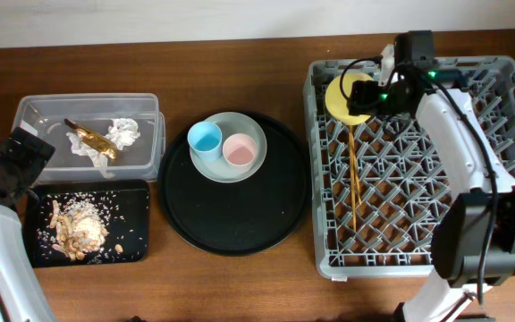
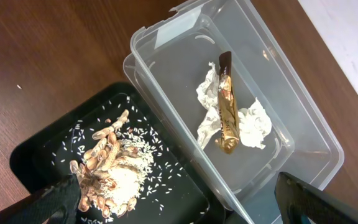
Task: Sort waste into correct bins and load items into the dishwasher rack
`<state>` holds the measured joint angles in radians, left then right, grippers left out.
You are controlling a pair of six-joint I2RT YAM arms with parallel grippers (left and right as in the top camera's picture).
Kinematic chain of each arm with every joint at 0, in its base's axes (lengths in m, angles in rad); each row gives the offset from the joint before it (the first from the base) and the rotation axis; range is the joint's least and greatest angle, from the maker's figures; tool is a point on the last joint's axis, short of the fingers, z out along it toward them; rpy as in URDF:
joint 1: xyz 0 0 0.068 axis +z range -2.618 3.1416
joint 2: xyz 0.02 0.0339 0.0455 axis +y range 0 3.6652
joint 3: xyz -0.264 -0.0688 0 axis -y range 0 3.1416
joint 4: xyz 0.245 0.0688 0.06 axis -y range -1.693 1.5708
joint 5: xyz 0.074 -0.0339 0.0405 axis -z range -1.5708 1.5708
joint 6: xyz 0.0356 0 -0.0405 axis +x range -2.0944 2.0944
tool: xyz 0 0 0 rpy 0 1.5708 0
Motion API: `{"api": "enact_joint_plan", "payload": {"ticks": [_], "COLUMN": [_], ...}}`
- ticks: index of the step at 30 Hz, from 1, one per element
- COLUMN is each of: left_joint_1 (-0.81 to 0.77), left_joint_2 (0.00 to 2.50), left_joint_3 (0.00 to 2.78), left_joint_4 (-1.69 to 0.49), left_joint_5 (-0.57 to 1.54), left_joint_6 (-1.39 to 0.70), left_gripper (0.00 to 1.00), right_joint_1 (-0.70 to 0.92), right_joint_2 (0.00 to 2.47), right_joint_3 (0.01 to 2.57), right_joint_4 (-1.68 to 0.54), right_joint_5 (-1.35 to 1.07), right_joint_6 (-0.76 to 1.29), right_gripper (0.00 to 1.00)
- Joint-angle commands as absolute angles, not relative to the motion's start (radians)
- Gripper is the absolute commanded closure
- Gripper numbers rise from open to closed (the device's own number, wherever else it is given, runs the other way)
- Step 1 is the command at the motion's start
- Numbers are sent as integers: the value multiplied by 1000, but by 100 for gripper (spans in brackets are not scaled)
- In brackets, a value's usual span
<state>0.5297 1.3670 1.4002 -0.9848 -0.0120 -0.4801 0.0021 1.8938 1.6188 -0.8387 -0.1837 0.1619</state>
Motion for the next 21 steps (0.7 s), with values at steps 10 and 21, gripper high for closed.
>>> {"api": "enact_joint_plan", "payload": {"ticks": [10,21], "left_joint_1": [533,533], "left_joint_2": [1365,1365], "left_joint_3": [1414,1414], "left_joint_4": [-986,-986], "left_joint_5": [-15,-15], "left_joint_6": [-478,-478], "left_gripper": [1,1], "right_joint_1": [-1,-34], "right_joint_2": [1922,1922], "right_joint_3": [1614,1614], "right_joint_4": [-759,-730], "right_joint_5": [-406,-341], "right_joint_6": [130,101], "right_gripper": [36,25]}}
